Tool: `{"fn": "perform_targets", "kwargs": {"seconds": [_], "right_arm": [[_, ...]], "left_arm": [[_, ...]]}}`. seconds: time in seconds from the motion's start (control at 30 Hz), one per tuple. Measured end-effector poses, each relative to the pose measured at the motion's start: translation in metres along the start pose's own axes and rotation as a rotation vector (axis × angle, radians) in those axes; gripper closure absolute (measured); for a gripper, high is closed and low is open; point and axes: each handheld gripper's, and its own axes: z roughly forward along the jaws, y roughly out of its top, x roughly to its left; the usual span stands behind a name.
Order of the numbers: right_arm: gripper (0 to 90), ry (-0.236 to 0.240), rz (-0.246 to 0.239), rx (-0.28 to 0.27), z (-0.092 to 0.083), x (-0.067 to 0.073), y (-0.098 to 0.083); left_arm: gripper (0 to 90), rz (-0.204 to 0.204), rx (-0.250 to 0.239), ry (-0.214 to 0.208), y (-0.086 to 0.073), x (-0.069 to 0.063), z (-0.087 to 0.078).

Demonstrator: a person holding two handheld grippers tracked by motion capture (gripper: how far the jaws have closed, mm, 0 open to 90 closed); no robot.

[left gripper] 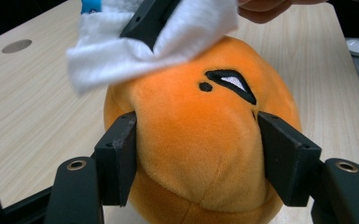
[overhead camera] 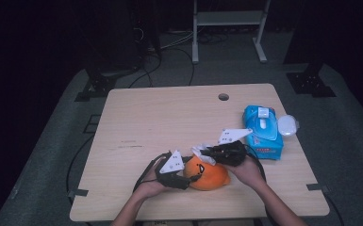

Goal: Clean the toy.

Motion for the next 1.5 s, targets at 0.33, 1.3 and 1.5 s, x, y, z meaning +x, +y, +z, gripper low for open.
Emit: {"fn": "perform_targets", "kwargs": {"seconds": [0.33, 1.3, 1.5], "right_arm": [[85.0, -0.065, 0.120, -0.001, -0.032, -0.025, -0.041], [84.9, 0.062, 0.179, -0.062, -0.046, -0.001, -0.056], [84.9, 0.047, 0.117, -0.071, -0.030, -0.002, -0.032]], "left_arm": [[33.8, -0.057, -0.009, -0.017, -0.006, 0.008, -0.001], [33.3, -0.263, -0.025, 0.011, -0.016, 0.028, -0.002], [27.8, -0.260, -0.022, 0.022, -0.011, 0.028, -0.003]]}}
